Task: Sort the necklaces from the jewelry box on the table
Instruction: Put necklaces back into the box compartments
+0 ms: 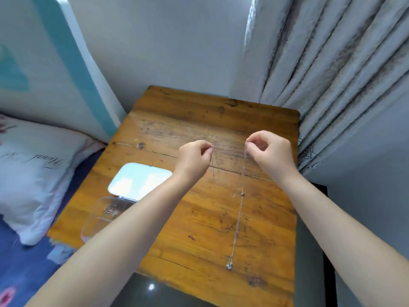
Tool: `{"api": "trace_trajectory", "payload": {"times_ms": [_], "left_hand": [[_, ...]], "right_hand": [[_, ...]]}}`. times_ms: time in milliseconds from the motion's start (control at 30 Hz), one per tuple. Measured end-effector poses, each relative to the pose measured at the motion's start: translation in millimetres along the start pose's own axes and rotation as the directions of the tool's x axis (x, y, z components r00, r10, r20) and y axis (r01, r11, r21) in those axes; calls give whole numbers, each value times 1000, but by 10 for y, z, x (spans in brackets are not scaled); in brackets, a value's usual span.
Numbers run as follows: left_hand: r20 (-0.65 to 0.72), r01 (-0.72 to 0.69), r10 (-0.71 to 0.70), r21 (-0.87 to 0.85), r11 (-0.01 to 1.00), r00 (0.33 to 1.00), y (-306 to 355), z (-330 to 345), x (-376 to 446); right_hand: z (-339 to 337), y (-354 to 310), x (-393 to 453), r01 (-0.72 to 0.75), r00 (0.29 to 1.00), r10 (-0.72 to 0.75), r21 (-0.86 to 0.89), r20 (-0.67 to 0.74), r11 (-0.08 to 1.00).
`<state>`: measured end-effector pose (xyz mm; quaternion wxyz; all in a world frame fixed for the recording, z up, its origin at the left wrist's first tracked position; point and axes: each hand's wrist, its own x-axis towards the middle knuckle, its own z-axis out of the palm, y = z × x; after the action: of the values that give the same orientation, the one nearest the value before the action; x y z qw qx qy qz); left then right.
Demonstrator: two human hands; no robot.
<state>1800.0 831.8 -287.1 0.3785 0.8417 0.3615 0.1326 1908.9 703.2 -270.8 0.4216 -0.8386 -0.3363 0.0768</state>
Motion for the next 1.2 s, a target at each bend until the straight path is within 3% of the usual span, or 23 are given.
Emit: {"api": "trace_trajectory", "payload": {"times_ms": [133,300,600,1000,1200], "left_hand": [[-71,-50,41,-126,991,997,-284,-779,-518],[-44,-65,61,-99,993,997,-890,-1672,-1124],[-38,3,-7,-85,996,999,-1717,-2441,-1405],[22,7,-5,-86,996,1000,-2230,-2487,-1317],[173,27,-34,47,999,984,-2374,-2256,-1211]], "right_hand": [[195,-742,-435,-52,998,63,267,-31,962],[771,-1597,-1095,-122,992,116,440,42,889],[1724,-2267,-1589,-218,976,195,373,100,902],[2365,-2230,-1584,-256,961,212,286,177,923],[2472,-1963,-1576,-264,951,226,176,211,948]]}}
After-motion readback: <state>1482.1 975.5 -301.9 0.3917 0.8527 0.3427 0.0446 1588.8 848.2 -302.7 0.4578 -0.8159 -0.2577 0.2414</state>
